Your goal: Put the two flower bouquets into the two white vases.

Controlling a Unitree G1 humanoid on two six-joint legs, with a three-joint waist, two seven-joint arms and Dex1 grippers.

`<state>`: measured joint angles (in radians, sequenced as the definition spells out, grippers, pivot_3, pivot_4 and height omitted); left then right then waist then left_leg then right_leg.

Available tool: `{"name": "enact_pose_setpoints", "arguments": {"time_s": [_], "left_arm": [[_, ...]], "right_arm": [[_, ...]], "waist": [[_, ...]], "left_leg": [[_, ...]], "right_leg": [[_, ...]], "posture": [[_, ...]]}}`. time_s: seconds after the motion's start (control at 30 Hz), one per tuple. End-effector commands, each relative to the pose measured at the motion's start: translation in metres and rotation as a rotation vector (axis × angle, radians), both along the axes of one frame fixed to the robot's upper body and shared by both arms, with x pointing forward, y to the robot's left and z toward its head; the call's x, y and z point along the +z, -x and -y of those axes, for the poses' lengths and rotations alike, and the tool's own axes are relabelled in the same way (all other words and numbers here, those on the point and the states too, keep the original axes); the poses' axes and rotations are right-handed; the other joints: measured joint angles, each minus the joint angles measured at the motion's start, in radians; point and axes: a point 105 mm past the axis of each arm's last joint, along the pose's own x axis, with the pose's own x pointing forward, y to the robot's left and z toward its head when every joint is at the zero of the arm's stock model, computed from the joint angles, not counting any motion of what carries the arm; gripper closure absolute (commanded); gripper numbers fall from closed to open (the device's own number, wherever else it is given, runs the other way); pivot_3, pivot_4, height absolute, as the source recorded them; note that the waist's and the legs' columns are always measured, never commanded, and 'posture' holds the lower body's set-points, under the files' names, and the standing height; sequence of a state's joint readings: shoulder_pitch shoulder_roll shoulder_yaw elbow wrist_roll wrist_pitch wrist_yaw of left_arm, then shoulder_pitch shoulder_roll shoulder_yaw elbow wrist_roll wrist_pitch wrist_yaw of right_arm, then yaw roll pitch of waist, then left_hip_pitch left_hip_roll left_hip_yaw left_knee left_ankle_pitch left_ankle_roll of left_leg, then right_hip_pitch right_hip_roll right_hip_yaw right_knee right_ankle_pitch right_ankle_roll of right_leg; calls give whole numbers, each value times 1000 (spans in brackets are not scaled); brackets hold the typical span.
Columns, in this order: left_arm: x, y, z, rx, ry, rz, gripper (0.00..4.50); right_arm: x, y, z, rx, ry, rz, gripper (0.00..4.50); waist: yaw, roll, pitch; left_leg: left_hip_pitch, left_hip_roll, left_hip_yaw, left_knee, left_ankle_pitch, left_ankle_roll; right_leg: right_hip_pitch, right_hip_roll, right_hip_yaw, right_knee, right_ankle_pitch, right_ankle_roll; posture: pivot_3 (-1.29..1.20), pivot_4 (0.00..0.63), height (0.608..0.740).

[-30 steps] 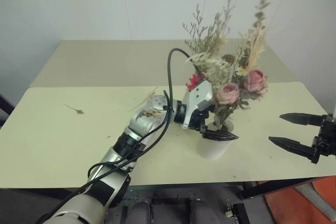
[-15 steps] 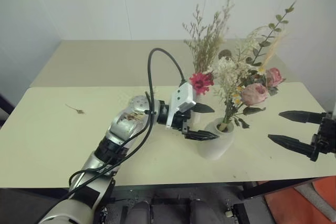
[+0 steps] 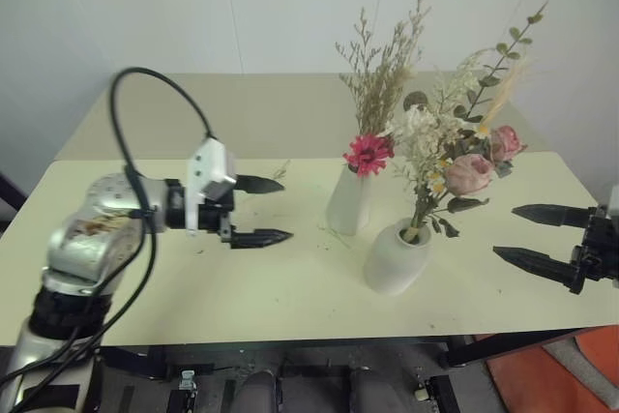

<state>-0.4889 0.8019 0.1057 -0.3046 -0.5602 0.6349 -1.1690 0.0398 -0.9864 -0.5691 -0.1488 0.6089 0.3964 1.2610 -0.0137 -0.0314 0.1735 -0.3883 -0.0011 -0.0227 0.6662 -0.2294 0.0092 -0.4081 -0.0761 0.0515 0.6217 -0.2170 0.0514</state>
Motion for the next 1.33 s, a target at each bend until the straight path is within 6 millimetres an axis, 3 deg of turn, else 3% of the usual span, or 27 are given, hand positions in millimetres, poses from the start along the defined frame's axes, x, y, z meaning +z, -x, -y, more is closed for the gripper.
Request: {"name": "enact_pose_setpoints", "arguments": {"time_s": [0.03, 0.2, 0.37, 1.07, 1.33], "left_arm": [[20, 3, -26, 84, 68, 65, 25], [24, 11, -52, 167, 73, 87, 25], [23, 19, -60, 196, 88, 96, 25], [16, 16, -47, 131, 127, 39, 25], [19, 6, -38, 85, 131, 47, 25]], "right_arm": [[11, -1, 3, 7, 30, 42, 0], [13, -5, 8, -2, 31, 37, 0], [14, -6, 10, -5, 35, 30, 0], [19, -1, 5, -24, 64, 50, 0], [21, 1, 7, -59, 76, 74, 0]], "waist": [[0, 0, 0], [0, 0, 0], [1, 0, 0], [0, 0, 0], [1, 0, 0]], "left_leg": [[0, 0, 0, 0, 0, 0], [0, 0, 0, 0, 0, 0], [0, 1, 0, 0, 0, 0], [0, 0, 0, 0, 0, 0], [0, 0, 1, 0, 0, 0]], "right_leg": [[0, 0, 0, 0, 0, 0], [0, 0, 0, 0, 0, 0], [0, 0, 0, 0, 0, 0], [-1, 0, 0, 0, 0, -1], [-1, 0, 0, 0, 0, -1]], "posture": [[0, 150, 740], [0, 150, 740], [0, 150, 740], [0, 150, 740], [0, 150, 740]]}}
